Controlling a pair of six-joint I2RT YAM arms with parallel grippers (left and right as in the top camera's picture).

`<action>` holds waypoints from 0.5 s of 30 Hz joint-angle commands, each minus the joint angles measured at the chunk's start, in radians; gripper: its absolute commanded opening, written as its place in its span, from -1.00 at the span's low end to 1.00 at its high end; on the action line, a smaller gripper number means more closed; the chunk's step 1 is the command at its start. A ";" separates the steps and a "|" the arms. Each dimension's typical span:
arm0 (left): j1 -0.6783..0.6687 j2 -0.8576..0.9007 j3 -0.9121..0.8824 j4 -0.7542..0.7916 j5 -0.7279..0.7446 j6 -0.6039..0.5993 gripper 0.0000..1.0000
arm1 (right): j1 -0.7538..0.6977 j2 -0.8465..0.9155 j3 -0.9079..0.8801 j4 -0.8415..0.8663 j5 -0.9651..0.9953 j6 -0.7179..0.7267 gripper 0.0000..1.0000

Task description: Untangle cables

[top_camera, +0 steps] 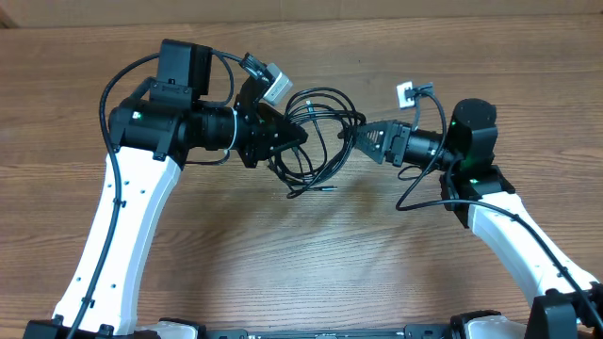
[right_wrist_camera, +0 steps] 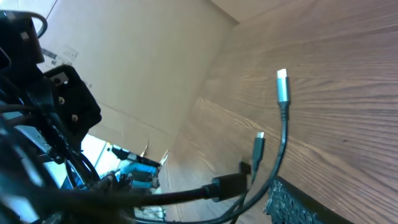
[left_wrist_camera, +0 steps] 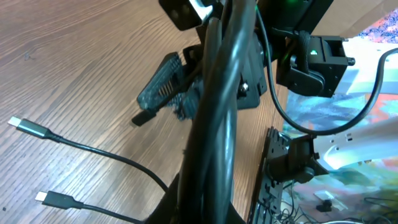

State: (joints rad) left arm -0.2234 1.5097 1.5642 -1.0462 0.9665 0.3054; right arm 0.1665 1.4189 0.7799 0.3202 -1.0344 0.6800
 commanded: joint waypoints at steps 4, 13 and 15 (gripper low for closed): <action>-0.013 0.007 0.020 0.008 0.018 -0.015 -0.92 | 0.029 0.002 0.018 0.003 0.023 -0.005 0.48; -0.013 0.007 0.020 -0.004 0.069 -0.045 -0.92 | 0.029 0.002 0.018 -0.090 0.359 -0.106 0.50; -0.013 0.007 0.020 -0.004 0.085 -0.045 -0.92 | 0.029 0.002 0.018 -0.137 0.493 -0.114 0.50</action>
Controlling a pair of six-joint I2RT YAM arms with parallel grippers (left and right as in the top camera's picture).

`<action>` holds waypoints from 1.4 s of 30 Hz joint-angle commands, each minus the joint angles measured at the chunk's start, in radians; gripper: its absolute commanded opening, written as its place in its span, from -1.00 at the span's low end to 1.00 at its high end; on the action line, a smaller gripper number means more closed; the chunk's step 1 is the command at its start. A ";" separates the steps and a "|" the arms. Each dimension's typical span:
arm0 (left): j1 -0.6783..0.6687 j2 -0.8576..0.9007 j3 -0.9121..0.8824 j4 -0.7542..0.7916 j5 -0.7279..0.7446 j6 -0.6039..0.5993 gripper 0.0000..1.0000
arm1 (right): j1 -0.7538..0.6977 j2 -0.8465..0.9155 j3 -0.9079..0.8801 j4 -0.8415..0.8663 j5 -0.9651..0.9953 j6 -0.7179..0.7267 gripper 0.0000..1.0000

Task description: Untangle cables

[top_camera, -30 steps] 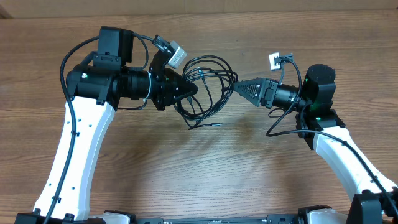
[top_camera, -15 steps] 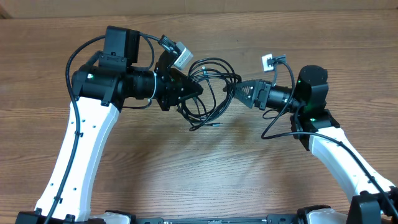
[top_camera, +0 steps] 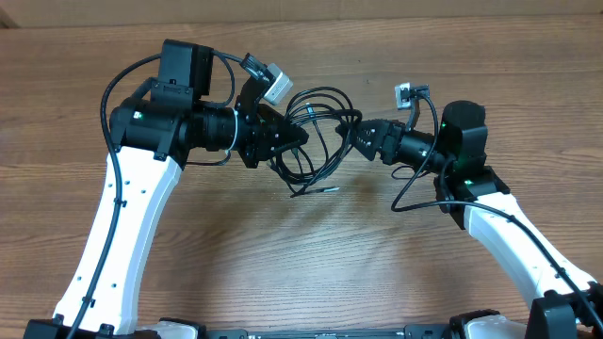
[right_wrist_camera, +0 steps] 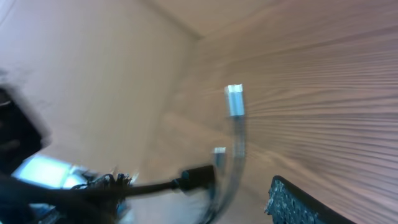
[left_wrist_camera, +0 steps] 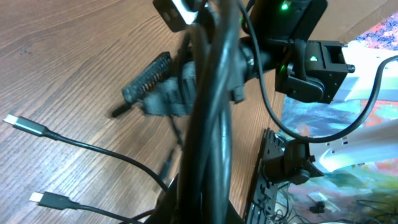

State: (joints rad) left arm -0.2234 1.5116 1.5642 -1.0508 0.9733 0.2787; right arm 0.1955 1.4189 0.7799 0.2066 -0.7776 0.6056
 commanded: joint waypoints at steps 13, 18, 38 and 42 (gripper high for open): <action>-0.013 0.005 0.020 0.000 0.079 -0.018 -0.92 | -0.001 0.002 0.018 -0.137 0.569 -0.135 0.67; -0.013 0.005 0.020 -0.002 0.078 -0.018 -0.92 | -0.005 0.002 0.018 -0.152 0.746 -0.192 0.75; -0.013 0.005 0.020 -0.014 0.058 -0.017 -0.92 | -0.178 0.002 0.018 -0.144 0.905 -0.425 1.00; -0.013 0.005 0.020 -0.014 0.040 -0.018 -0.92 | -0.178 0.002 0.018 -0.169 0.795 -0.425 1.00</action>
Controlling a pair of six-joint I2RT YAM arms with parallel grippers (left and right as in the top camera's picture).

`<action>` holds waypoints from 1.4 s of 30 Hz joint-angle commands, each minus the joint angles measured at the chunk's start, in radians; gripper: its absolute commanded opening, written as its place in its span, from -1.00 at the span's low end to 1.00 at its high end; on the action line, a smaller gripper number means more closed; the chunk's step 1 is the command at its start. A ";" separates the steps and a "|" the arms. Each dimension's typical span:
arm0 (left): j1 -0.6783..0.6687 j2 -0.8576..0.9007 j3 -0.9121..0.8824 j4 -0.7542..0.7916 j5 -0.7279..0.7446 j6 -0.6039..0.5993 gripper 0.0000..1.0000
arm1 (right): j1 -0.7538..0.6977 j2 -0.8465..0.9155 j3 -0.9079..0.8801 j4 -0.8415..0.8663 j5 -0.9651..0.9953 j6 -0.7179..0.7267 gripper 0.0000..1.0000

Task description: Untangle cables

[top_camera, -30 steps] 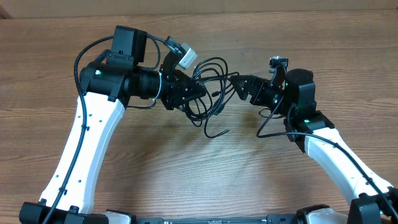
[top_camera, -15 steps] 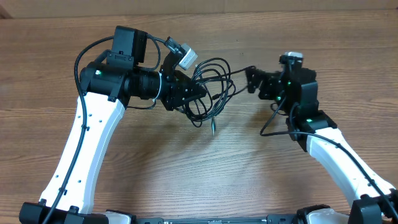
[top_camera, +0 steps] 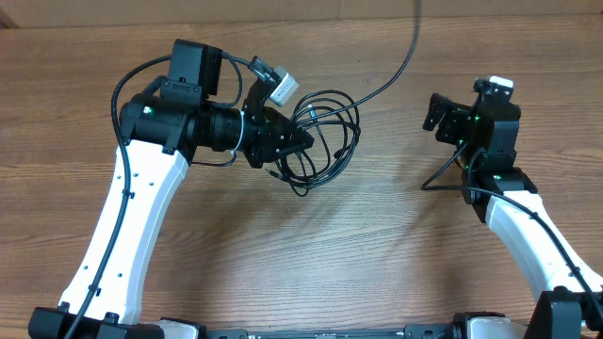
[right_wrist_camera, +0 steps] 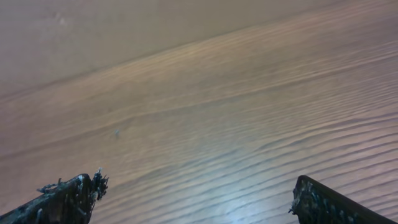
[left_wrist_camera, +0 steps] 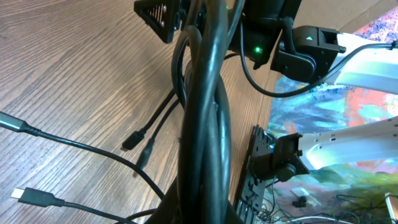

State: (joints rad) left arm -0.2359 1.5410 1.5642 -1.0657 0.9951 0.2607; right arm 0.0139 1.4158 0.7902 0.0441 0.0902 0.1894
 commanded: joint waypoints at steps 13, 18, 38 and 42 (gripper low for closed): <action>0.000 -0.024 0.020 -0.008 0.004 0.001 -0.91 | 0.003 0.005 0.008 -0.036 -0.468 -0.008 1.00; 0.000 -0.024 0.020 -0.032 -0.070 0.000 -0.92 | 0.003 0.005 0.008 -0.051 -0.656 -0.008 1.00; 0.048 -0.024 0.020 -0.056 -0.175 0.011 -0.92 | 0.005 0.005 0.008 0.082 -1.363 -0.008 1.00; 0.046 -0.024 0.020 -0.090 -0.175 0.087 -0.91 | 0.005 0.005 0.008 0.114 -1.413 -0.008 1.00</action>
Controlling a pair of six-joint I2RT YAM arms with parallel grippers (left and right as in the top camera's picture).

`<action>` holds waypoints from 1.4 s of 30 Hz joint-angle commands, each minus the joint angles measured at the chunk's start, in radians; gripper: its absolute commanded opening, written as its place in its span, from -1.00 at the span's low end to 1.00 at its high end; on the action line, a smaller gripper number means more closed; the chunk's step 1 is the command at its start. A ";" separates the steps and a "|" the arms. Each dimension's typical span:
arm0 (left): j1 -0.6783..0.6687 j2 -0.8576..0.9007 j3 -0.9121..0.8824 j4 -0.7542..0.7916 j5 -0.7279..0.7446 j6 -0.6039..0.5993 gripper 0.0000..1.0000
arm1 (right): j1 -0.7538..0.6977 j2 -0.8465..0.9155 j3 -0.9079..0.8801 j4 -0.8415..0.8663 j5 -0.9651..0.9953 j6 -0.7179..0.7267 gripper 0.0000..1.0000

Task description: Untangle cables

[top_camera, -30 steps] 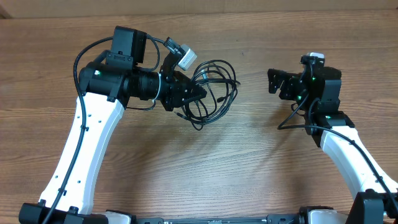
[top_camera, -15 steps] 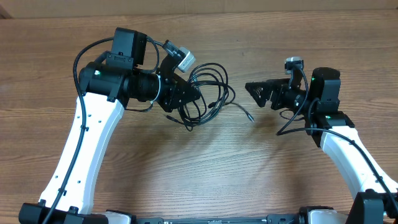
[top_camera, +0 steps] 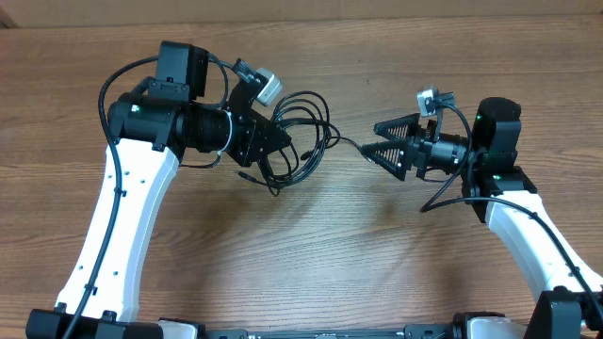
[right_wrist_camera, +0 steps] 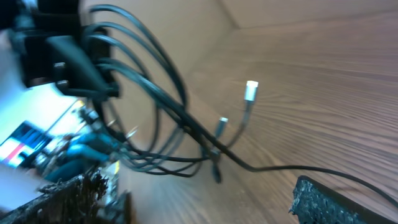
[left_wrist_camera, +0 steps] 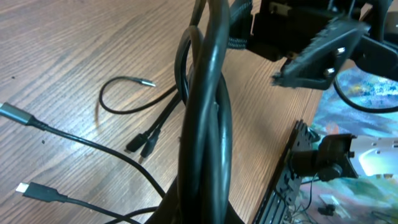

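A tangle of black cables hangs from my left gripper, which is shut on the bundle; the bundle fills the middle of the left wrist view and hides the fingers. Two plug ends lie on the wood below it. One thin cable end reaches toward my right gripper, which stands wide open just right of the tangle with nothing between its fingers. In the right wrist view the cable loops and a silver plug hang ahead.
The wooden table runs under both arms. A loose curl of thin cable lies on it near the tangle. My right arm's own wiring loops beside its wrist.
My right gripper was raised at the far right, turned away from the tangle, with one cable running off the top edge. Now it faces the tangle, open. The left gripper and bundle sit slightly further left.
First my right gripper was close against the right side of the tangle held by my left gripper, then closer still. Later it stood far to the right with one cable stretched out of the tangle. Now it is back beside the tangle, open and holding nothing.
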State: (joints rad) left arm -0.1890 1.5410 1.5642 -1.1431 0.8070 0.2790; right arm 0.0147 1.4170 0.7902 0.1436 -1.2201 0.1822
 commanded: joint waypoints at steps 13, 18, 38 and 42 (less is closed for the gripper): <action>-0.002 -0.024 0.020 -0.167 0.013 0.550 -0.91 | 0.004 0.004 0.008 0.193 -0.102 -0.047 1.00; -0.018 -0.024 0.020 -0.166 0.014 0.661 -0.92 | 0.004 0.004 0.008 0.193 -0.103 -0.087 1.00; -0.097 -0.024 0.020 -0.102 -0.001 0.858 -0.92 | 0.080 0.004 0.008 0.197 -0.109 -0.221 1.00; -0.128 -0.024 0.020 -0.110 -0.002 0.850 -0.92 | 0.104 0.004 0.008 0.202 -0.097 -0.269 1.00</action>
State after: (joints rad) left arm -0.2913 1.5410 1.5642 -1.2469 0.7692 1.0771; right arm 0.1059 1.4170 0.7902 0.3378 -1.3125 -0.0269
